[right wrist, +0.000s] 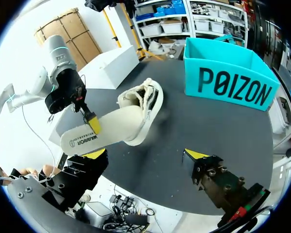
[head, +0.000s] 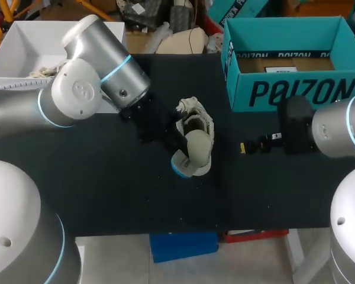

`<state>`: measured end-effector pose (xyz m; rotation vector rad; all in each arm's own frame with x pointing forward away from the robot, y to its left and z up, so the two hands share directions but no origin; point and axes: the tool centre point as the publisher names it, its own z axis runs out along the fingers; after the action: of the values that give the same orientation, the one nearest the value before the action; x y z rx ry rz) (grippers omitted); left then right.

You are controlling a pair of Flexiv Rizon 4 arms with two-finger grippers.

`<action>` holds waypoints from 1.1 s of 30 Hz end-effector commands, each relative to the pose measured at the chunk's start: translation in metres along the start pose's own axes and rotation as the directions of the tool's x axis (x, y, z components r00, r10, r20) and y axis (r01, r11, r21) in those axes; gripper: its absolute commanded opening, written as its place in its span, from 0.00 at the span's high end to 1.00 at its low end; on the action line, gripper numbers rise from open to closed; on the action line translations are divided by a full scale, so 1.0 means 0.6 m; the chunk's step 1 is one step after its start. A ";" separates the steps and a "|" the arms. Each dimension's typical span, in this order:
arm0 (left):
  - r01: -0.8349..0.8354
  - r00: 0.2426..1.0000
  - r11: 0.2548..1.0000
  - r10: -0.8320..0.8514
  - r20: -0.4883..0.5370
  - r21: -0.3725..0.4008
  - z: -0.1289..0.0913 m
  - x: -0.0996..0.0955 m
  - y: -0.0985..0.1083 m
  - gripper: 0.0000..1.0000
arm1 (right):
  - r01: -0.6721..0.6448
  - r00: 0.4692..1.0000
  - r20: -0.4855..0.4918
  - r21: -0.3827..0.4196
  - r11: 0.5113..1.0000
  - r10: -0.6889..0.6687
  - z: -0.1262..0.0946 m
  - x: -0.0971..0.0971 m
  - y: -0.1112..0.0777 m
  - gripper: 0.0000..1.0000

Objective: Take the shoe out of the shoebox, open the shoe tongue, remove and reinsert the insole, then place the shoe into the shoebox

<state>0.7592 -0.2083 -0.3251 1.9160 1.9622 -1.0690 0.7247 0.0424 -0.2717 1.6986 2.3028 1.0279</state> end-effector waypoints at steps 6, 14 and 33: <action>0.024 0.991 0.999 -0.028 -0.127 -0.035 -0.031 -0.012 -0.038 1.00 | 0.000 1.000 -0.002 0.002 1.000 0.000 -0.002 0.000 0.000 0.00; 0.062 0.980 0.994 -0.077 -0.183 -0.086 -0.034 -0.019 -0.061 1.00 | 0.000 1.000 -0.002 0.002 1.000 0.000 -0.002 0.000 0.000 0.00; 0.107 0.983 0.987 -0.123 -0.137 -0.116 0.036 0.002 -0.018 1.00 | 0.000 1.000 -0.002 0.002 1.000 0.000 -0.002 0.000 0.000 0.00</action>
<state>0.7375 -0.2131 -0.3298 1.8896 2.1887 -0.8466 0.7248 0.0421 -0.2716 1.6986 2.3042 1.0288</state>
